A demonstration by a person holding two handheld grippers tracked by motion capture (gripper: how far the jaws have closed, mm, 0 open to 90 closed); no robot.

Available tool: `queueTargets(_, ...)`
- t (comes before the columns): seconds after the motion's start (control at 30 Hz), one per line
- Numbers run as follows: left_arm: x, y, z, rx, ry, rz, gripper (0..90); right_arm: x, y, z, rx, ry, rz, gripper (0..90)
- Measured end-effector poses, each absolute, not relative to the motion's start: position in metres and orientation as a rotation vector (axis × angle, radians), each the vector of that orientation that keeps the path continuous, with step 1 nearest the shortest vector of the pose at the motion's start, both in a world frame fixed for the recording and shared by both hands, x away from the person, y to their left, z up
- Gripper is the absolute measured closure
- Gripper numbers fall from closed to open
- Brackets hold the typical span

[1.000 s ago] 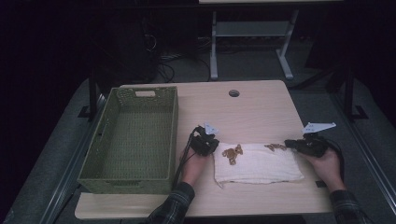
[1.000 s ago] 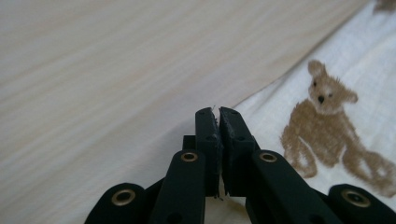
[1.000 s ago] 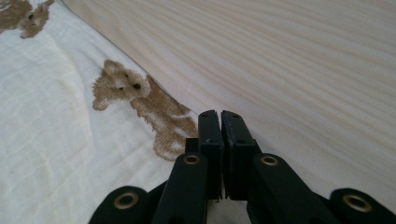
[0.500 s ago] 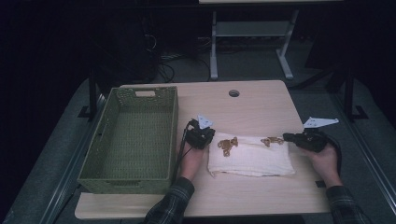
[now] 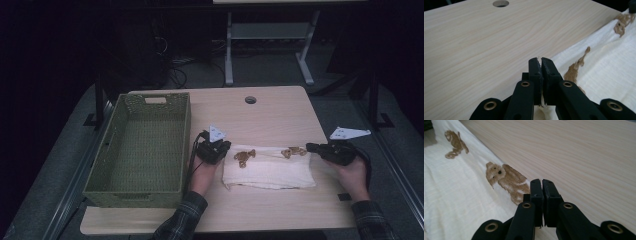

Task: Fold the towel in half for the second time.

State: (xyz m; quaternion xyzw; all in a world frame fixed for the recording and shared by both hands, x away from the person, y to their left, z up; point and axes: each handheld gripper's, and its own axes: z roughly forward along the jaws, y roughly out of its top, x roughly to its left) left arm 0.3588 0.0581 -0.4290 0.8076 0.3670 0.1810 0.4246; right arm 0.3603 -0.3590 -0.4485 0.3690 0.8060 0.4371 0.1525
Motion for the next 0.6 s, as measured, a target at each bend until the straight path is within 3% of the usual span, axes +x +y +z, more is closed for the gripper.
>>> queueTargets(0.6, 0.322, 0.059, -0.421, 2.037, 0.908, 0.442, 86.2, 0.320, -0.360, -0.438, 1.000, 2.319, 1.299, 87.2)
